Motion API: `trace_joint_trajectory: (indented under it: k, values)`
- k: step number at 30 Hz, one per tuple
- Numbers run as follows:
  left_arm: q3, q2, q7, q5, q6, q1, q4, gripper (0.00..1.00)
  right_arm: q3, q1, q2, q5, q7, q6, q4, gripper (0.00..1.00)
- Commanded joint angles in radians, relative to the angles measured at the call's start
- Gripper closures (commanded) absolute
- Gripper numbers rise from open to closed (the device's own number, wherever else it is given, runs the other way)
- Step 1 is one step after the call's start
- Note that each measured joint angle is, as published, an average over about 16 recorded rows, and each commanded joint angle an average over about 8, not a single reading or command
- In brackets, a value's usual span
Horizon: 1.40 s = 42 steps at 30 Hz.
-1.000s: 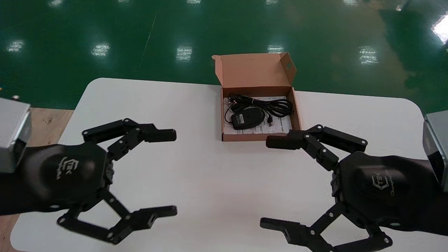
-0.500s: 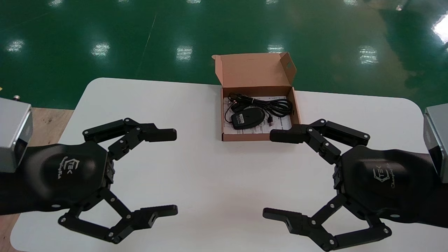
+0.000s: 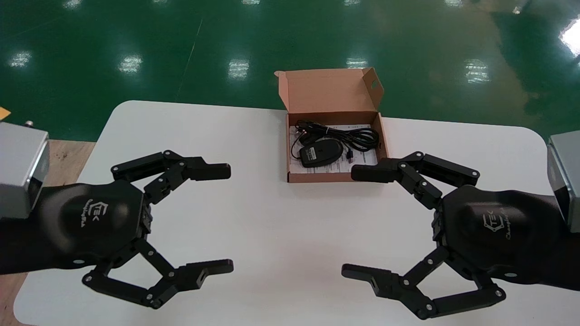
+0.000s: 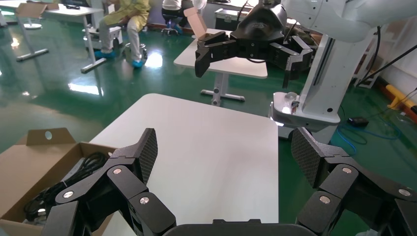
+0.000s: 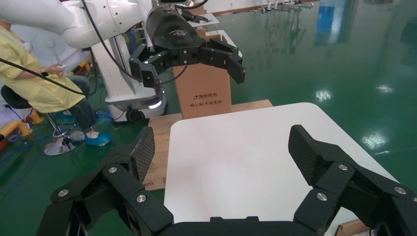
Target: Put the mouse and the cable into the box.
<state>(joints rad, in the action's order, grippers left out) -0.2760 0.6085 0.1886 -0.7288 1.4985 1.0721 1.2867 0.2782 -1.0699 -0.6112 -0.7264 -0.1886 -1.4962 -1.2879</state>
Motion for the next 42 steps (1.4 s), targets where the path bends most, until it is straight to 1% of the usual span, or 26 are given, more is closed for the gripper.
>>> trace_joint_trajectory:
  k: [1, 42]
  values:
    - [-0.001, 0.001, 0.0, 0.0, -0.001, 0.001, -0.001, 0.0, 0.0, -0.001, 0.0, -0.001, 0.0, 0.0, 0.001, 0.0]
    - [-0.005, 0.004, -0.002, -0.002, -0.005, 0.003, -0.004, 0.0, 0.001, -0.004, 0.0, -0.004, 0.001, 0.001, 0.004, 0.0]
